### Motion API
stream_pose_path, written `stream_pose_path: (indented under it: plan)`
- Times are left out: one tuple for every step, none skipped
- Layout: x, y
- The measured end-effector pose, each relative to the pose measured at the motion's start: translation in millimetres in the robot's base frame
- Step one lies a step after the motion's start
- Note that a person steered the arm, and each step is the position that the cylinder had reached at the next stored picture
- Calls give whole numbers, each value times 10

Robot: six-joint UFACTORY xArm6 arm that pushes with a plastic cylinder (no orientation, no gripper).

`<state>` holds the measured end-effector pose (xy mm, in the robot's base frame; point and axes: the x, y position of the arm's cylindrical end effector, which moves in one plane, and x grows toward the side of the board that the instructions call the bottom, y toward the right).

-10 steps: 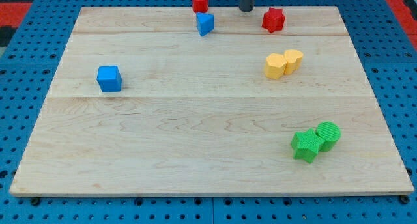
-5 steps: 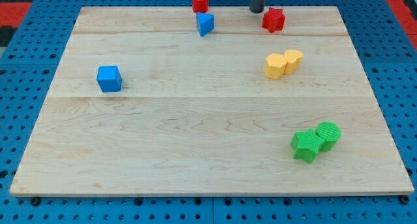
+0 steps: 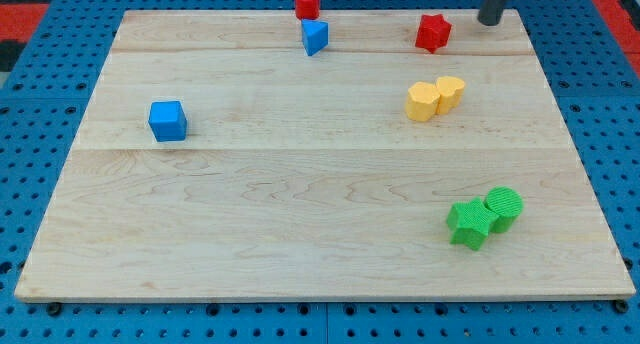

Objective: Push the red star to the top right side of the board

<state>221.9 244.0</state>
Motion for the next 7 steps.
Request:
stream_pose_path:
  plan:
    - [489, -67]
    - [576, -554]
    - [513, -1082]
    - [376, -1332]
    - [284, -1192]
    - [196, -1008]
    - [182, -798]
